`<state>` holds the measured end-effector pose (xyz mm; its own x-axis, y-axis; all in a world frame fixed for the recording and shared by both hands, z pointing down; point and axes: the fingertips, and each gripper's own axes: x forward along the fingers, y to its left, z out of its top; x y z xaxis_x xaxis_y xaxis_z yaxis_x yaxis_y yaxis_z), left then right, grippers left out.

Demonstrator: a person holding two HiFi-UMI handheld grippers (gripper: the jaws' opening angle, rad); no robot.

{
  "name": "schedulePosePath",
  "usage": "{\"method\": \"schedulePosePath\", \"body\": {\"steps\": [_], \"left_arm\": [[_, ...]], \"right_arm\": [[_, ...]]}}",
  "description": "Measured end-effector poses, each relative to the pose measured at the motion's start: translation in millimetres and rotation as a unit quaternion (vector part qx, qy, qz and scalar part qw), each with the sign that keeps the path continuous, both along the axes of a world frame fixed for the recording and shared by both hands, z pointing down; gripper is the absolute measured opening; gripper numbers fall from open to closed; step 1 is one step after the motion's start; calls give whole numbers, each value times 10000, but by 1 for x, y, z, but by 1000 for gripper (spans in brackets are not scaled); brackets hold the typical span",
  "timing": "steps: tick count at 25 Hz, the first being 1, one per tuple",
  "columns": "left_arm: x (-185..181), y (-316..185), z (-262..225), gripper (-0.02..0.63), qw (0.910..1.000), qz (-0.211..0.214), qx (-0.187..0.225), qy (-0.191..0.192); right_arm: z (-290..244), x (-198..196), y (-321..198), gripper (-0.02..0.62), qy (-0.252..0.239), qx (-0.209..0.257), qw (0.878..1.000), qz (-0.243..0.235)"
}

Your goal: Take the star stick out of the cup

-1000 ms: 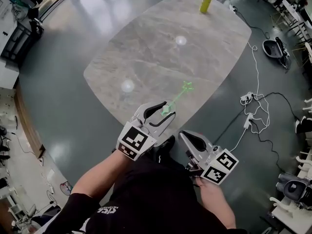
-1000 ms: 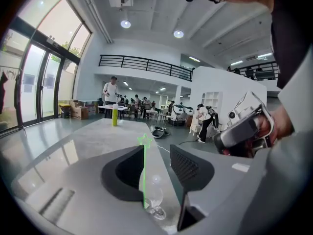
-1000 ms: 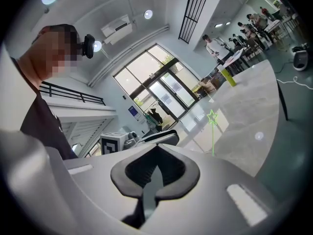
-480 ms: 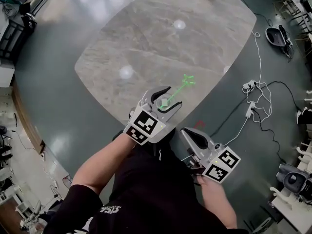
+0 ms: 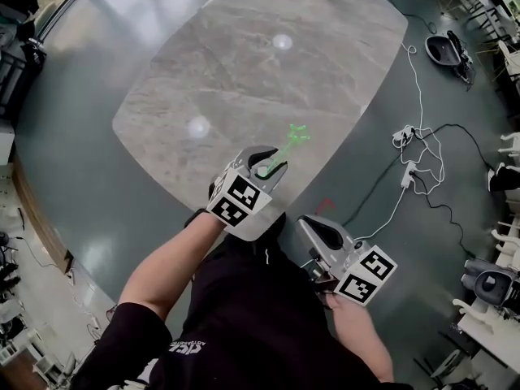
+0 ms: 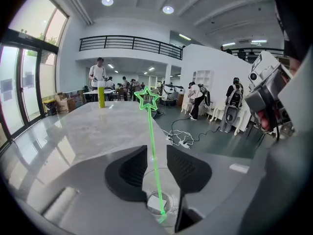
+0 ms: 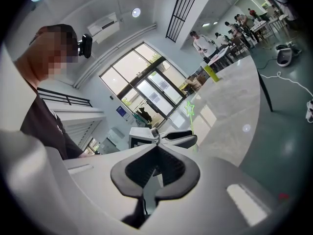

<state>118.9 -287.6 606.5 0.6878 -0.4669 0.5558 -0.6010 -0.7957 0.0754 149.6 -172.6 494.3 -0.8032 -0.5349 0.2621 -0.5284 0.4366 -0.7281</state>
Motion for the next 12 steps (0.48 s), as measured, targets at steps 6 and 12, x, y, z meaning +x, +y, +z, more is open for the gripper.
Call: {"method": "schedulePosePath", "body": {"steps": [6,12], "left_arm": [[1,-3,6,47,9999,81,-31,-96],[-7,-7,3,15,9999,31,-110,-88]], "right_arm": [[-12,-2,-2,14,63,176,9998,21],[-25,-11,-2,14,543,512,9971,-157]]}}
